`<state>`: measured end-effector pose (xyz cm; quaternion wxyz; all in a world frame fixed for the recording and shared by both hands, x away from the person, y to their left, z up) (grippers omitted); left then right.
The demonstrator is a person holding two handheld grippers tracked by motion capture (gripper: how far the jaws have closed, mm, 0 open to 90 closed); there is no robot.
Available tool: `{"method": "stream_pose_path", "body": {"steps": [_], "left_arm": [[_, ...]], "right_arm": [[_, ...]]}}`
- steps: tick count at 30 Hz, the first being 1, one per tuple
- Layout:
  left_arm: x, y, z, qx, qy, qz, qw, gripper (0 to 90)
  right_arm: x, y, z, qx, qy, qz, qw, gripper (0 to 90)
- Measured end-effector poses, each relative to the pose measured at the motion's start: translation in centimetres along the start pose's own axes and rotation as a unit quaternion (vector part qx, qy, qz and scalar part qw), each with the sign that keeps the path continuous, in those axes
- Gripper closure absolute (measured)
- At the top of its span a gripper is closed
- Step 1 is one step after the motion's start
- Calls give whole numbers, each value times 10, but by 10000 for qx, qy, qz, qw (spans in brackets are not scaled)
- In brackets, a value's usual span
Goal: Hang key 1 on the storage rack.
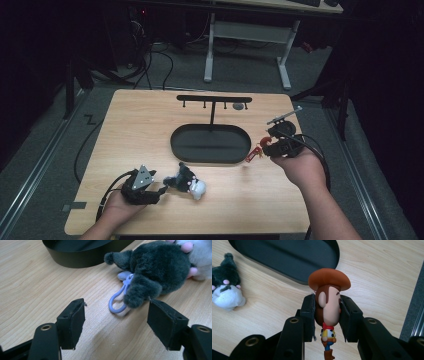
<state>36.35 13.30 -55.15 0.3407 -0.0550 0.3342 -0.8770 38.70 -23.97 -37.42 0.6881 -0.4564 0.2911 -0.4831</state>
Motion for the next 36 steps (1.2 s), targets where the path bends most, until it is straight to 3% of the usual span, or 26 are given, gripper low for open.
{"method": "stream_pose_path", "body": {"steps": [9,11,25,36], "left_arm": [[0,0,0,-2,6,0,10000,308],[-1,0,0,-14,3,-5,10000,309],[0,4,3,13,14,-47,10000,310],[-6,-3,-4,1,-118,113,9999,311]], "right_arm": [[-8,-2,9,-365,-214,107,9990,677],[-10,-6,16,-557,-208,163,9981,677],[-1,-19,45,-479,-107,113,9987,678],[4,-16,60,-359,-65,94,9993,678]]}}
Point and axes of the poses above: each handheld gripper's, and its own axes: y roughly forward along the jaws, z roughly out of its top, x roughly to its right, the point moved 5 cm from there along y, roughly forward along the jaws, and after that the axes turned 2 degrees about z, right-handed, at the moved point
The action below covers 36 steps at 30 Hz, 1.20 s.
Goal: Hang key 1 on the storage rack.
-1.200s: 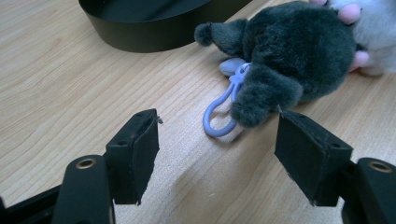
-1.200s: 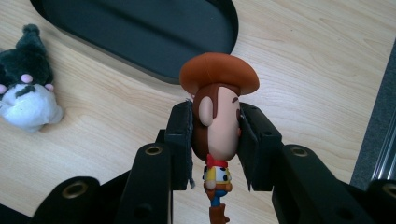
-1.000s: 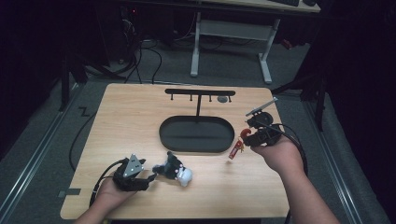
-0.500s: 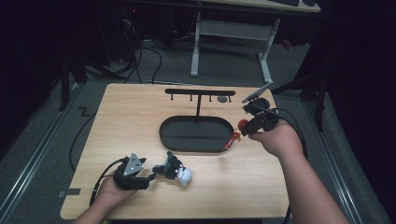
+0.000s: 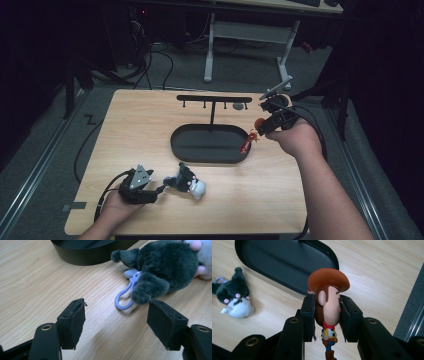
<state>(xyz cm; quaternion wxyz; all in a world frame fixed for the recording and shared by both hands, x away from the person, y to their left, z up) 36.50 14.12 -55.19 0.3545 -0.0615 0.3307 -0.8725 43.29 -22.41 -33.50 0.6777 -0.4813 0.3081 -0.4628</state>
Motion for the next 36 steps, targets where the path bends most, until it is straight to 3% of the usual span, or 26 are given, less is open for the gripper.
{"method": "stream_pose_path", "body": {"steps": [10,14,25,36], "left_arm": [[-7,-8,-8,-25,-135,71,9999,312],[-6,-13,-9,-40,-90,112,9999,314],[-9,-15,-12,-45,-173,160,9997,314],[-9,-12,-12,-89,-128,139,9998,314]], "right_arm": [[-2,8,14,95,-56,37,9999,679],[-3,11,23,108,-77,-2,9999,678],[1,13,41,273,42,-20,9996,679],[6,14,61,496,156,-46,9986,679]]}}
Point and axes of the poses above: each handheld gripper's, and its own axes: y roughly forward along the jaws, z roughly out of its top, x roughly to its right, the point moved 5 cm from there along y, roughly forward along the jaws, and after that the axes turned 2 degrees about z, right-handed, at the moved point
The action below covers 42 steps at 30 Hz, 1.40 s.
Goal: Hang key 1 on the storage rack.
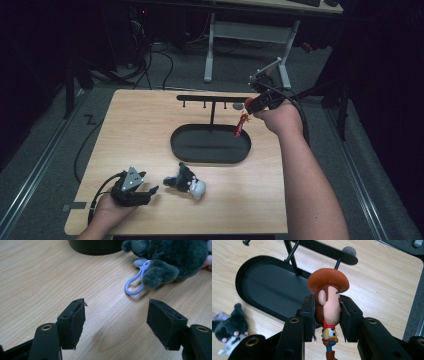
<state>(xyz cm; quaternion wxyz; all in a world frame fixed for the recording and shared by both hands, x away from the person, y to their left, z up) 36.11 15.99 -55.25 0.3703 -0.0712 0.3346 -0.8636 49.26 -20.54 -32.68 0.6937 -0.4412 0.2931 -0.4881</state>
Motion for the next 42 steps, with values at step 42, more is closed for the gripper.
{"method": "stream_pose_path", "body": {"steps": [42], "left_arm": [[3,1,-3,-60,45,-22,10000,316]], "right_arm": [[32,75,-37,-198,586,48,9981,673]]}}
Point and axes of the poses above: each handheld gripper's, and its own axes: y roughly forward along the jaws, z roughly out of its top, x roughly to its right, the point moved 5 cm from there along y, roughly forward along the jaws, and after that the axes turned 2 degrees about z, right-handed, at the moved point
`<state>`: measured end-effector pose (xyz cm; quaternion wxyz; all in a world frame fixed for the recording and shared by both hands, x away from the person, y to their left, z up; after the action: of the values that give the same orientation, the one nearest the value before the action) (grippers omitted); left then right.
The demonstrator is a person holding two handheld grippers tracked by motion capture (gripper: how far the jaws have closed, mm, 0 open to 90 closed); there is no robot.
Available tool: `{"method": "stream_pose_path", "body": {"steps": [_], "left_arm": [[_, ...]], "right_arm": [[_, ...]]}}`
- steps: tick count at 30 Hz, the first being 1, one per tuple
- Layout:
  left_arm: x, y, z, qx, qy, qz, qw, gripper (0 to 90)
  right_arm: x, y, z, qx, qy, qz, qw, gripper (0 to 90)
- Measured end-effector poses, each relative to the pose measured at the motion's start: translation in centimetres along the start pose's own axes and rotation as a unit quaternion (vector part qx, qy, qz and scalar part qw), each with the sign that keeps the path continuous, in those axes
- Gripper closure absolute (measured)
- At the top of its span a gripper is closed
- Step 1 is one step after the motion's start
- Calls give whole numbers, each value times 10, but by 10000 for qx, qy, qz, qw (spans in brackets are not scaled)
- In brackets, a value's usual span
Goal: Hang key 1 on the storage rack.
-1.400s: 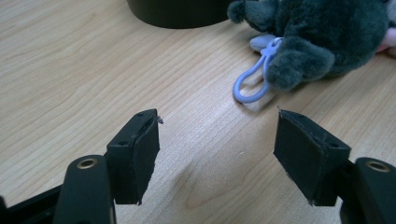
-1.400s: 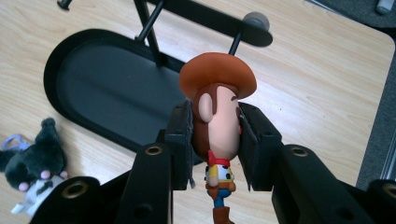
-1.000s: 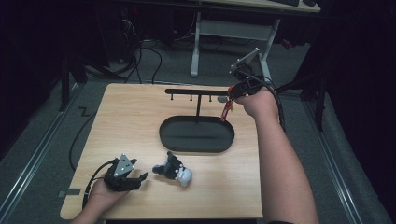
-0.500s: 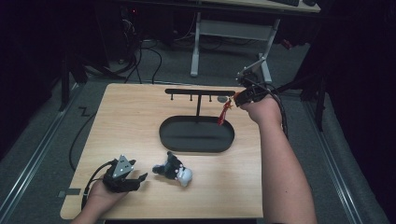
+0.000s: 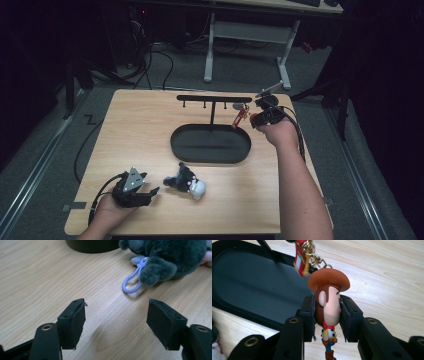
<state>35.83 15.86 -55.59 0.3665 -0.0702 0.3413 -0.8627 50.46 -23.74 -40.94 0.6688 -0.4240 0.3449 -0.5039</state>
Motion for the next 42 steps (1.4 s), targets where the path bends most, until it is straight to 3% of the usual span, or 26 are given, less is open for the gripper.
{"method": "stream_pose_path", "body": {"steps": [2,4,11,14,16,17,20,21,24,31,32,35,37,38,39,40,42], "left_arm": [[-1,-1,0,11,-23,11,10000,317],[-2,-2,0,21,-50,8,10000,320],[0,-1,1,18,-39,-44,10000,323],[0,-2,2,36,-78,-69,9999,323],[1,-2,4,75,-104,-87,9999,325],[2,-1,5,48,-103,-134,9998,325],[5,0,7,56,-94,-171,9998,326],[6,0,8,61,-75,-194,9998,326],[10,2,10,105,-13,-231,9997,328],[16,6,13,69,36,-292,9995,328],[17,6,14,83,36,-300,9995,328],[18,6,16,134,6,-335,9993,330],[19,5,16,158,-10,-365,9992,332],[20,4,16,179,-34,-375,9991,334],[19,3,17,204,-81,-415,9989,334],[19,3,19,273,-140,-449,9985,335],[19,2,22,342,-180,-453,9982,340]], "right_arm": [[1,4,-1,25,33,-12,10000,667],[0,9,-2,114,91,4,9999,559],[-1,12,-17,128,61,5,9999,516],[-2,12,-30,182,30,-16,9998,503],[-6,13,-41,206,-144,-106,9996,504],[-10,15,-54,302,-144,-61,9994,503],[-14,17,-68,430,-232,-129,9987,495],[-18,20,-82,585,-244,-65,9980,466],[-22,23,-97,769,-222,73,9968,446],[-23,40,-154,1383,-100,137,9902,433],[-23,40,-154,1383,-100,137,9902,433],[-23,44,-173,1649,-141,148,9861,417],[-25,44,-188,1987,-99,107,9799,415],[-26,43,-198,2354,-67,62,9719,444],[-26,44,-206,2575,-13,-19,9663,456],[-28,46,-209,2443,-59,149,9696,421],[-30,46,-212,2411,-264,122,9701,431]]}}
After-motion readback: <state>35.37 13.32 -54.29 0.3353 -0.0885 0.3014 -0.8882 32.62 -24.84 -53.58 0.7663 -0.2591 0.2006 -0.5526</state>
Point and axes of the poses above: each handheld gripper's, and its own axes: y roughly forward along the jaws, z roughly out of its top, x roughly to its right, the point moved 5 cm from there along y, roughly forward along the jaws, and after that the axes turned 2 degrees about z, right-handed, at the moved point
